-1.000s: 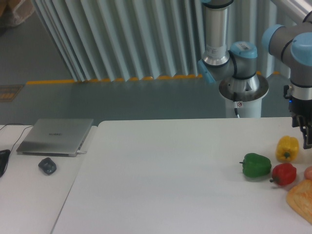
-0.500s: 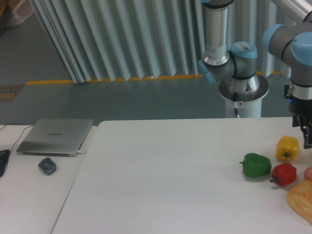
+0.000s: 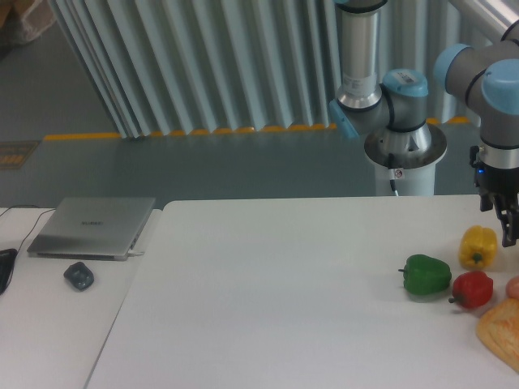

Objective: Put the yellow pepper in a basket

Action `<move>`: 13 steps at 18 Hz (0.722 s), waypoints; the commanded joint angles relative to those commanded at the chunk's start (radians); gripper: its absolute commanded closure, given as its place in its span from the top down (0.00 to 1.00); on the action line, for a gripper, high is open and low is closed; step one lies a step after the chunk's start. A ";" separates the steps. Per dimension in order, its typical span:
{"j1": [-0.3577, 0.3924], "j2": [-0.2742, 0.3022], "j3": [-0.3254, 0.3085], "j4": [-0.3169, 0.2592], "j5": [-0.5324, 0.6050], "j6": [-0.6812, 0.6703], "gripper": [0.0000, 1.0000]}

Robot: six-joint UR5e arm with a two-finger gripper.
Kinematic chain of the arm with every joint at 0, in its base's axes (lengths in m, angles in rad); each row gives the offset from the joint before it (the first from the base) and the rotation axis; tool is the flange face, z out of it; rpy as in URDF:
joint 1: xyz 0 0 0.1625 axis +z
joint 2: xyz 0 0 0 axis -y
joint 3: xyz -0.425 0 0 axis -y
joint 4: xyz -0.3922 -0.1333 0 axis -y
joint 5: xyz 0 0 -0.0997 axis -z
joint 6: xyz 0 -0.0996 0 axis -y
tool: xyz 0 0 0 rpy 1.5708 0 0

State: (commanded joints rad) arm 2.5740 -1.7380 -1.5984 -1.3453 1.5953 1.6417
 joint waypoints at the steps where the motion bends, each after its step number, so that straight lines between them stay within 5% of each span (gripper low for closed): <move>1: -0.002 0.000 -0.002 0.000 -0.002 -0.032 1.00; 13: 0.026 0.038 -0.098 0.005 -0.017 -0.914 1.00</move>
State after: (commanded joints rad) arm 2.6000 -1.6997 -1.6964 -1.3407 1.5785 0.7279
